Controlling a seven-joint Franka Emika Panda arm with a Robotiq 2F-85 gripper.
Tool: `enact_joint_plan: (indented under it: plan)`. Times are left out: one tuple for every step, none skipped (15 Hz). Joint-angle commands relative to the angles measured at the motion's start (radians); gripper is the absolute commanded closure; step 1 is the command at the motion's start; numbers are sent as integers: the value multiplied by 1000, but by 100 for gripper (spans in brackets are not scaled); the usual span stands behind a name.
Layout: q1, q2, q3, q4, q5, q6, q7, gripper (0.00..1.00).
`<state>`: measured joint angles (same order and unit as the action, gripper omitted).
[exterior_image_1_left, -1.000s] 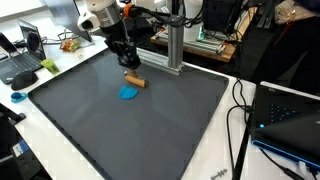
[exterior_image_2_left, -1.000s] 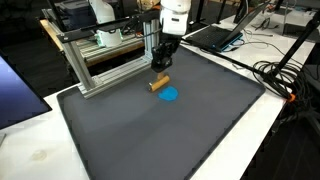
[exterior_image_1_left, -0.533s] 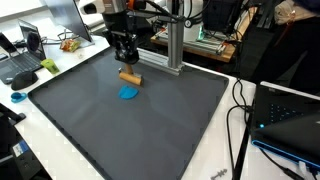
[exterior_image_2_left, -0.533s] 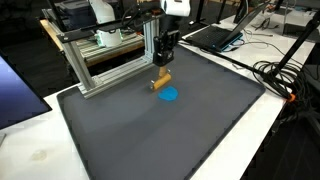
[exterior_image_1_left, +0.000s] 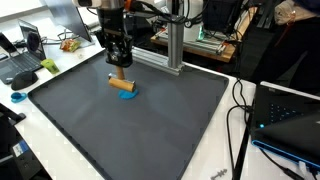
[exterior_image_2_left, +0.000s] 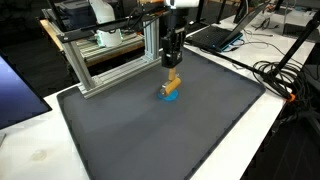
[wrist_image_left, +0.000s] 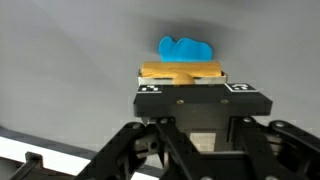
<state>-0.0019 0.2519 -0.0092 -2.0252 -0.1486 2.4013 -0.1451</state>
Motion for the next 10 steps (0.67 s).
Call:
enact_joint_plan:
  plan:
    - [-20,35,10,24,29,34,-59,78]
    - [-24,46,12,28,35,46,-69,78]
    - [-30,55,18,31,49,57,-87,78]
    - [-35,65,22,33,62,74,-98,78]
    - [-38,74,24,37,73,85,-106,78]
    - [-43,83,29,40,88,87,-118,78]
    - [-47,90,34,45,102,82,-129,78]
    - [-49,97,35,48,109,80,-131,78]
    - [-50,105,36,54,117,68,-133,78]
    - [-50,111,34,61,120,52,-129,78]
